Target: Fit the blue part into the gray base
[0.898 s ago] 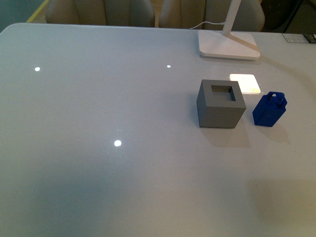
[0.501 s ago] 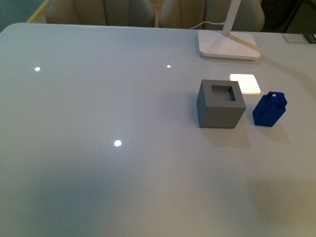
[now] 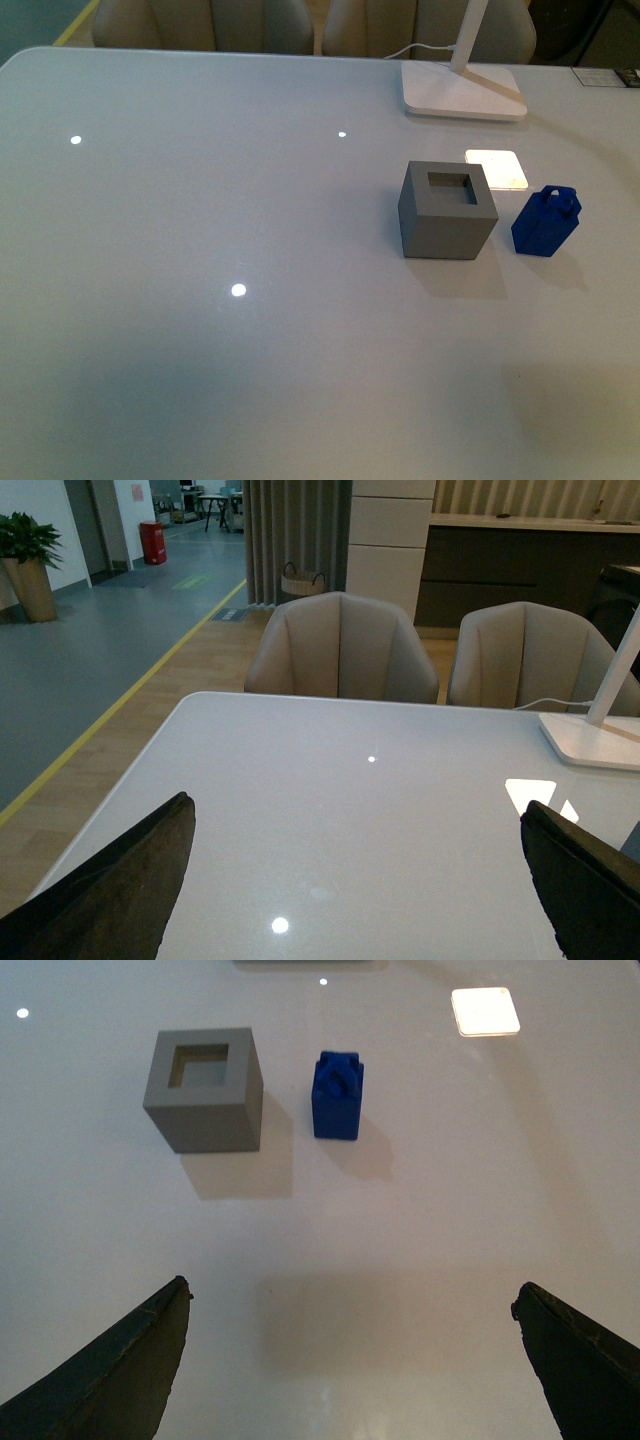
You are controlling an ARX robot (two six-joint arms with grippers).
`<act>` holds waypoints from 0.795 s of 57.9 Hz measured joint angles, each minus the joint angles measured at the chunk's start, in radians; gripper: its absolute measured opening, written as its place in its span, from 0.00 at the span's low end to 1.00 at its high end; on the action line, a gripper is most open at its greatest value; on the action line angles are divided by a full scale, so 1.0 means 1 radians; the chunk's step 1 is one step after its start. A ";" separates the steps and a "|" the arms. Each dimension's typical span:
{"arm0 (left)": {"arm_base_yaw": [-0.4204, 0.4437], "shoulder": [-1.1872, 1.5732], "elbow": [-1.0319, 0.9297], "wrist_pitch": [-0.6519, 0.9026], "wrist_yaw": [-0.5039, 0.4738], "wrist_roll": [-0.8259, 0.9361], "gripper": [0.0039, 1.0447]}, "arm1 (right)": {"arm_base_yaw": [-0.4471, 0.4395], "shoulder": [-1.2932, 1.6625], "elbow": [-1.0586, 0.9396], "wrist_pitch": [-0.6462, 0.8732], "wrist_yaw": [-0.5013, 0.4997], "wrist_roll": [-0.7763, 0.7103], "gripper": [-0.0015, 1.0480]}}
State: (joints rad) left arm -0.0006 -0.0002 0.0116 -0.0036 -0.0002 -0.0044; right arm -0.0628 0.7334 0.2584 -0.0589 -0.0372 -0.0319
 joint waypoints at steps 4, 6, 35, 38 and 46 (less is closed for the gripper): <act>0.000 0.000 0.000 0.000 0.000 0.000 0.93 | -0.026 0.153 0.054 0.105 -0.022 -0.013 0.91; 0.000 0.000 0.000 0.000 0.000 0.000 0.93 | -0.038 0.260 0.097 0.162 -0.039 -0.015 0.91; 0.000 0.000 0.000 0.000 0.000 0.000 0.93 | -0.031 1.152 0.583 0.304 -0.003 0.009 0.91; 0.000 0.000 0.000 0.000 0.000 0.000 0.93 | -0.027 1.199 0.629 0.290 0.007 0.017 0.91; 0.000 0.000 0.000 0.000 0.000 0.000 0.93 | -0.004 1.300 0.734 0.257 0.011 0.055 0.91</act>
State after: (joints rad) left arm -0.0006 0.0002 0.0116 -0.0036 -0.0002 -0.0040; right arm -0.0669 2.0331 0.9928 0.1982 -0.0261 0.0227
